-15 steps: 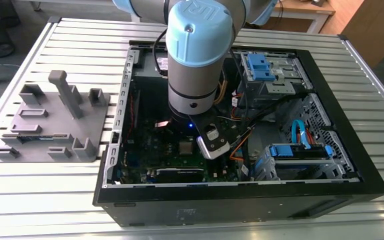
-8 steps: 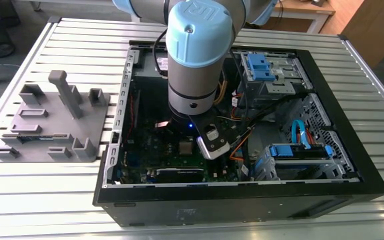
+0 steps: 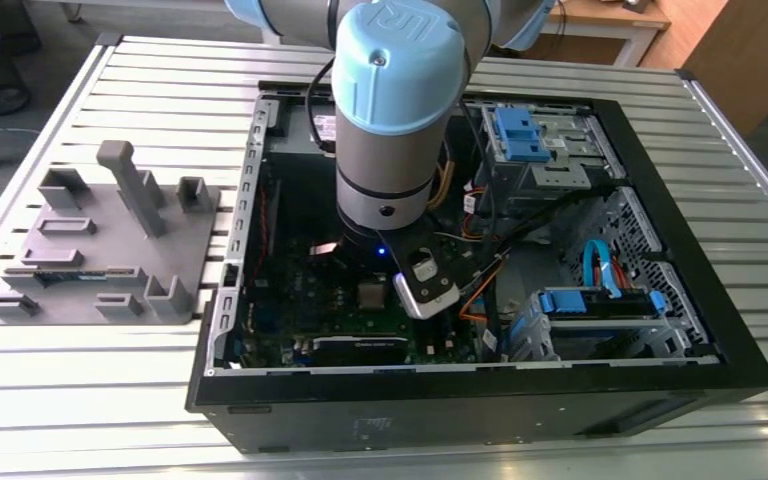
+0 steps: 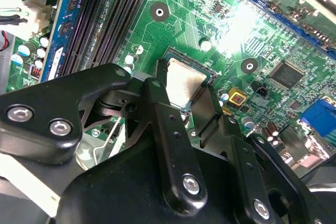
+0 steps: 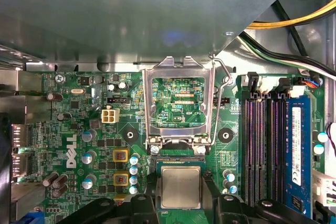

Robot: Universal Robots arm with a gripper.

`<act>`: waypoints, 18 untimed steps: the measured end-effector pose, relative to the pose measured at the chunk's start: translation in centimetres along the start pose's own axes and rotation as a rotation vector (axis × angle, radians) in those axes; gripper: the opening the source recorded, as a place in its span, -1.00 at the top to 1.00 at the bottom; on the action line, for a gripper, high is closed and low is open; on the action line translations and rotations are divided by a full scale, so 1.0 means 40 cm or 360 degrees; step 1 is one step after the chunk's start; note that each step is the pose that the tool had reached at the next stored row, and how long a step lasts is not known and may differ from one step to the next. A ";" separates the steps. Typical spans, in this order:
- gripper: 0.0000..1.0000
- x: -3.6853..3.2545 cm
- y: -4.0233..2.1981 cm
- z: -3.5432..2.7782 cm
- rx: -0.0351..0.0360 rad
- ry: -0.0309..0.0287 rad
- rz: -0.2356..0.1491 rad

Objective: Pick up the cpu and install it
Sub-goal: 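Place the cpu into insertion slot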

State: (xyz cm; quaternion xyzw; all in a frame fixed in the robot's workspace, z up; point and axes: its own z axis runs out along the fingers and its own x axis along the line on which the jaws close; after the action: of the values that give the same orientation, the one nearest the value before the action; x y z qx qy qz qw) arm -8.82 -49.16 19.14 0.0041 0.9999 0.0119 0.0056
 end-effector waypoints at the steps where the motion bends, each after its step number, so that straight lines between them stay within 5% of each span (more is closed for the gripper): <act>1: 0.09 0.000 0.000 0.000 0.0000 0.00000 0.0000; 18: 0.22 0.000 0.000 -0.001 0.0000 -0.00002 0.0000</act>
State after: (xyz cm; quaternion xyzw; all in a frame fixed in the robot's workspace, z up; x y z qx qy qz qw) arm -8.82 -49.16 19.16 0.0041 0.9999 0.0120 0.0056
